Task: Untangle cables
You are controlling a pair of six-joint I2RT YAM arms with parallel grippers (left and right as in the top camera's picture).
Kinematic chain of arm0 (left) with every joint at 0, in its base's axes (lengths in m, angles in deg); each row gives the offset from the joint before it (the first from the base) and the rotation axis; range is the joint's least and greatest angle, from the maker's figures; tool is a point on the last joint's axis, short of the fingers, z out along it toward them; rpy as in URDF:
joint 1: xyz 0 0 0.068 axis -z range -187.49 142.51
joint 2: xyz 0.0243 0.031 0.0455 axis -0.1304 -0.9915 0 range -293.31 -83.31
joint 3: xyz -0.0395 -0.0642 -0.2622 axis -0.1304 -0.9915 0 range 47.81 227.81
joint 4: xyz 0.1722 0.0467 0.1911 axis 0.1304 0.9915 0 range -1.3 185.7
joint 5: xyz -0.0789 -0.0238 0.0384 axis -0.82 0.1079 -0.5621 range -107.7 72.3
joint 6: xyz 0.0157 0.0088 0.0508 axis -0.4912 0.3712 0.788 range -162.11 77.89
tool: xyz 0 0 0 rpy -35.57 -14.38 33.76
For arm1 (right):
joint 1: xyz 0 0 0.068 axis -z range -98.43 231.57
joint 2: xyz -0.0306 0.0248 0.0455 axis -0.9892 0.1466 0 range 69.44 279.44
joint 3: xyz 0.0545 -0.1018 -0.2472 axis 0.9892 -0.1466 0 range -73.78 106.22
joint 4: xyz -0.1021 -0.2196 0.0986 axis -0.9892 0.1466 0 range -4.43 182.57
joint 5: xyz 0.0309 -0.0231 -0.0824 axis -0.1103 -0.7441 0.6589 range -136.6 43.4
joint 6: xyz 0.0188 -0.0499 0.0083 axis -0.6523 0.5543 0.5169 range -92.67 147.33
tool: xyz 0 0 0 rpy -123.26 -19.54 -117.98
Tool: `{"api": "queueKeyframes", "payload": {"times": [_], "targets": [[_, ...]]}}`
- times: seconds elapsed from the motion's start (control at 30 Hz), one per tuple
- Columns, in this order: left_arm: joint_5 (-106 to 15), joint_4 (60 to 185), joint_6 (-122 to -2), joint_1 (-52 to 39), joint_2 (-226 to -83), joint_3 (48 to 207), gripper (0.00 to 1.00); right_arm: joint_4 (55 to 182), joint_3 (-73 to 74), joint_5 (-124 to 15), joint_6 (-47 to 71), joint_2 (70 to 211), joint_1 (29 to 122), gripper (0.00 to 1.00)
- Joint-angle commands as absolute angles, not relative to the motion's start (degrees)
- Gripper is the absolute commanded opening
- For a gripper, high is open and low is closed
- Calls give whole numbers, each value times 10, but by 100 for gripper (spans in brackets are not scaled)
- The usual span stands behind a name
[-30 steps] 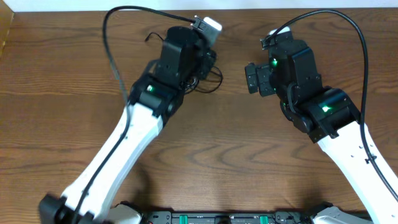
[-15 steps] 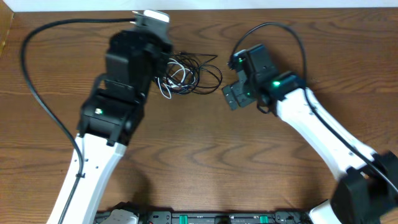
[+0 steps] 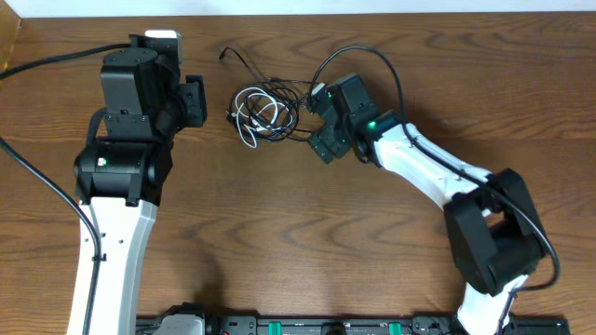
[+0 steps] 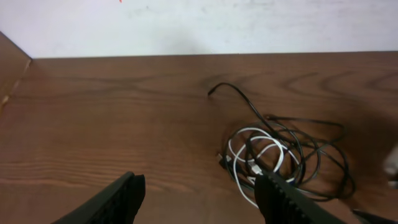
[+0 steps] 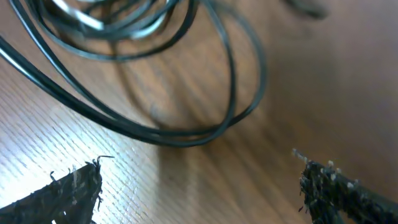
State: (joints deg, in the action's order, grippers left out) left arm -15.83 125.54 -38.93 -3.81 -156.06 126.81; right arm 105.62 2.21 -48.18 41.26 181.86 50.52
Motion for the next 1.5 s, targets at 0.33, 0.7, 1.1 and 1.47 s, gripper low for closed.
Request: {"api": "queueKeyframes", "payload": {"times": [0.33, 0.7, 1.1, 1.47], "targets": [[-189, 1286, -421, -39, -1556, 1268, 61, 1002, 54, -503, 422, 1849, 502, 99], [-218, 1286, -422, -38, -1558, 1268, 61, 848, 55, -531, 358, 1912, 502, 96], [-218, 1286, -422, -38, -1559, 1268, 61, 977, 102, -529, 330, 1881, 504, 1], [-221, 1303, -442, -38, -1563, 1267, 29, 1131, 203, -461, 330, 1580, 512, 1]]}}
